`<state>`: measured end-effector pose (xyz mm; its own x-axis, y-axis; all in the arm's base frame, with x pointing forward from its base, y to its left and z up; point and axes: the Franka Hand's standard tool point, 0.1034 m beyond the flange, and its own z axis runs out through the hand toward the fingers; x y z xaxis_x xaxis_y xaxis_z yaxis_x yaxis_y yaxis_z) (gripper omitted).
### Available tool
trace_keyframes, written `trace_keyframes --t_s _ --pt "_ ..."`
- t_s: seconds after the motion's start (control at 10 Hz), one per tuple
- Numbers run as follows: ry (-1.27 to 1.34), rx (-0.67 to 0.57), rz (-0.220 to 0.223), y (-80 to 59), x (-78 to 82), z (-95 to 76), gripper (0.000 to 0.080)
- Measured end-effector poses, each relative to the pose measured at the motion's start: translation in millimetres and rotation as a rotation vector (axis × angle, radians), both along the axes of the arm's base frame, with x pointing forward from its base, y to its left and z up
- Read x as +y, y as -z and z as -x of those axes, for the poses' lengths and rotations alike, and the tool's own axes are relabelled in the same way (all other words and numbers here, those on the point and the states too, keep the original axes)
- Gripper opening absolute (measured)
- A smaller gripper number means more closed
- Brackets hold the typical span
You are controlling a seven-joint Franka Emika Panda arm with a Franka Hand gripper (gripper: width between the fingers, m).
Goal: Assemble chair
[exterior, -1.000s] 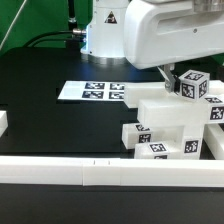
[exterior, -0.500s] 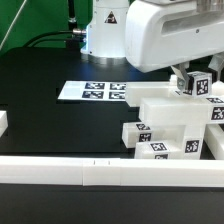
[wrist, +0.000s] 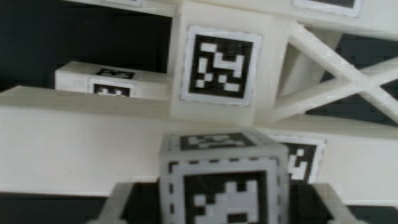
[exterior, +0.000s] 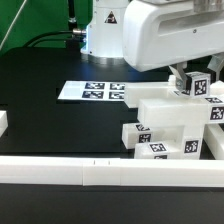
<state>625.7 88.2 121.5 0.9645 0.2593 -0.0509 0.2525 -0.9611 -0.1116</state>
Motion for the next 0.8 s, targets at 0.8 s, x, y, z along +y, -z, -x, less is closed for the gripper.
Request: trace_keyframes --t_s 0.8 --pt "0.575 0.026 0.012 -0.5 -3.5 -6.4 0.0284"
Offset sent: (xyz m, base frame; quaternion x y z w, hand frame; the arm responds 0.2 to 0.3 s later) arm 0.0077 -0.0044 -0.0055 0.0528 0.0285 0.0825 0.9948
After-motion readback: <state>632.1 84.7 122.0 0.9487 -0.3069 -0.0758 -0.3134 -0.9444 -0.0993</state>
